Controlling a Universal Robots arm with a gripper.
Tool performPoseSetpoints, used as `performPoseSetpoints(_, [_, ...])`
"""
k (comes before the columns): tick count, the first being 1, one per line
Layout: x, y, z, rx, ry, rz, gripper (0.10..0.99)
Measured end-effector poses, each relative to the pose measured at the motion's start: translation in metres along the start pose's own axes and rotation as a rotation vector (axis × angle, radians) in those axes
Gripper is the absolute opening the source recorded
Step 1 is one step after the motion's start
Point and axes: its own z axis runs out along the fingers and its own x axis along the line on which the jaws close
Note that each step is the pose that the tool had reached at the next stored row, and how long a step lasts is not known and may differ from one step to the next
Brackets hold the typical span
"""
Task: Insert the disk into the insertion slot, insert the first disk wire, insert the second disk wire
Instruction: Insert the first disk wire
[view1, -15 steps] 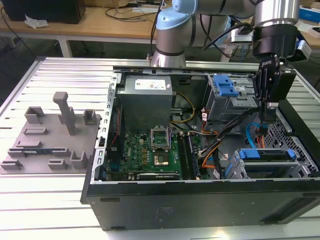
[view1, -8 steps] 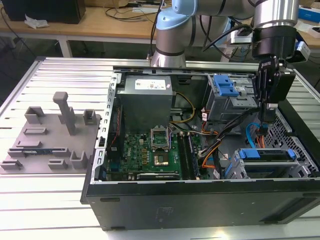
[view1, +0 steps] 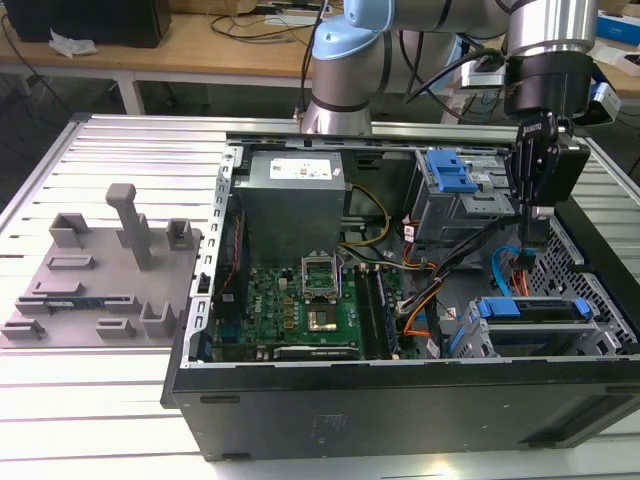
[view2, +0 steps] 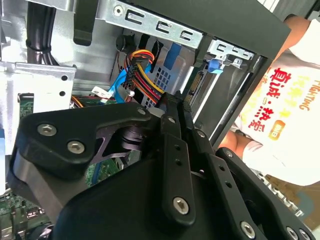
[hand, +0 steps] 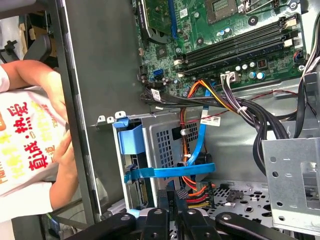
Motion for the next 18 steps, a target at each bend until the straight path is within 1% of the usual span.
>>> performPoseSetpoints(1, [0.0001,0.0000,0.0002,0.000,-0.0004,0.000,0.165])
performPoseSetpoints(2, [0.0012,-0.0001,0.0011,-0.001,-0.0029,0.000,0.165])
performPoseSetpoints(4, [0.0057,-0.0009,0.0041,-0.002,-0.0110,0.000,0.165])
performPoseSetpoints(6, [0.0102,-0.0016,0.0047,-0.003,-0.0195,0.000,0.165])
performPoseSetpoints(7, [0.0133,-0.0022,0.0034,-0.004,-0.0233,0.000,0.165])
performPoseSetpoints(10, [0.0229,-0.0038,-0.0020,-0.005,-0.0309,0.000,0.165])
performPoseSetpoints(11, [0.0250,-0.0041,-0.0032,-0.006,-0.0360,0.000,0.165])
performPoseSetpoints(12, [0.0292,-0.0048,-0.0050,-0.010,-0.0591,0.001,0.165])
performPoseSetpoints(13, [0.0315,-0.0052,-0.0051,-0.012,-0.0749,0.001,0.165])
performPoseSetpoints(14, [0.0333,-0.0055,-0.0052,-0.014,-0.0858,0.001,0.165])
performPoseSetpoints(15, [0.0372,-0.0062,-0.0060,-0.016,-0.0984,0.001,0.165])
performPoseSetpoints(16, [0.0440,-0.0073,-0.0075,-0.018,-0.1090,0.001,0.165])
performPoseSetpoints(18, [0.0527,-0.0087,-0.0090,-0.019,-0.1170,0.001,0.165])
